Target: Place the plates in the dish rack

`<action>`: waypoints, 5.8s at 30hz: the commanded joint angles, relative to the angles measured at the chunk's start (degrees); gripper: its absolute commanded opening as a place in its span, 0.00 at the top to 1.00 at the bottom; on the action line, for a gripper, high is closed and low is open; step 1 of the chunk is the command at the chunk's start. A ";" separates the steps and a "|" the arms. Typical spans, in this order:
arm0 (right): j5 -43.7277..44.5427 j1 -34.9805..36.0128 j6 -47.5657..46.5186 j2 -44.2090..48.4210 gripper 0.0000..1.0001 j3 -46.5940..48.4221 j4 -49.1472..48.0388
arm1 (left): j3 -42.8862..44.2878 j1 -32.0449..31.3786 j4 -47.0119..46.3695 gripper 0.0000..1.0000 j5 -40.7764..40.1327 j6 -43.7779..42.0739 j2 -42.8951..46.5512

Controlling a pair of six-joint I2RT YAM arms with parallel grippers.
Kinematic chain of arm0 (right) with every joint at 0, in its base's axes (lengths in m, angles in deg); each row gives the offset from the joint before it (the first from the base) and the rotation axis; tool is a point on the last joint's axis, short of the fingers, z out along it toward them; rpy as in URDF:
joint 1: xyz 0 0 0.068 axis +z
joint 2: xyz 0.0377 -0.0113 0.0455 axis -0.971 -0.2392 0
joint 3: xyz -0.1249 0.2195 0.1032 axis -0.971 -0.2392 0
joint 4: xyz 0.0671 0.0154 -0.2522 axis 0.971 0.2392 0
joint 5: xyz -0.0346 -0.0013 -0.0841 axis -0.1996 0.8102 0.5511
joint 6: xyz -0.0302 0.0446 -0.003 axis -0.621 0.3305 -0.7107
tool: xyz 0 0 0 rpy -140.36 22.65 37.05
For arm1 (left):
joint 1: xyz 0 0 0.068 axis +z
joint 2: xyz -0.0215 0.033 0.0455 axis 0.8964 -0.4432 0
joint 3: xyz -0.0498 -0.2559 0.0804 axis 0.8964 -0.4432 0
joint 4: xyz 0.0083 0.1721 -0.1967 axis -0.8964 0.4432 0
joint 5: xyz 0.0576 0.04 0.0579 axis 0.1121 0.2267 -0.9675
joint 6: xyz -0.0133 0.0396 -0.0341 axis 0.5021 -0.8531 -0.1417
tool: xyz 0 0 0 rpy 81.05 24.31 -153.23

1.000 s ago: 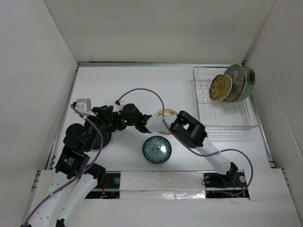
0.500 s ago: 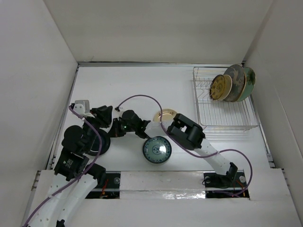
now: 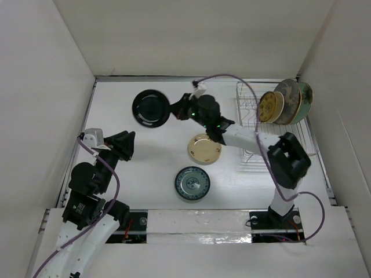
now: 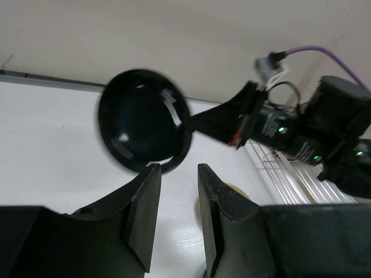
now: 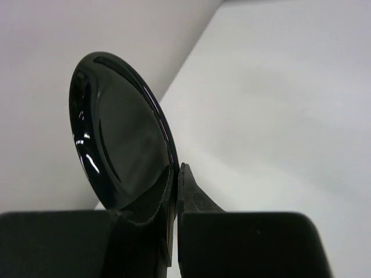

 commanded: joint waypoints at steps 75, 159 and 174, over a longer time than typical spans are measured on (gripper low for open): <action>-0.54 -11.51 -43.84 9.56 0.71 -4.60 39.30 | -0.11 0.10 -3.32 0.69 5.56 0.55 1.74; 71.79 -25.48 -70.73 16.94 1.00 -23.93 -33.28 | -0.02 0.10 -3.05 0.67 6.44 0.38 3.76; 66.88 -24.34 -53.71 13.15 1.00 -20.50 -12.91 | -0.02 0.10 -3.14 0.66 6.44 0.38 3.94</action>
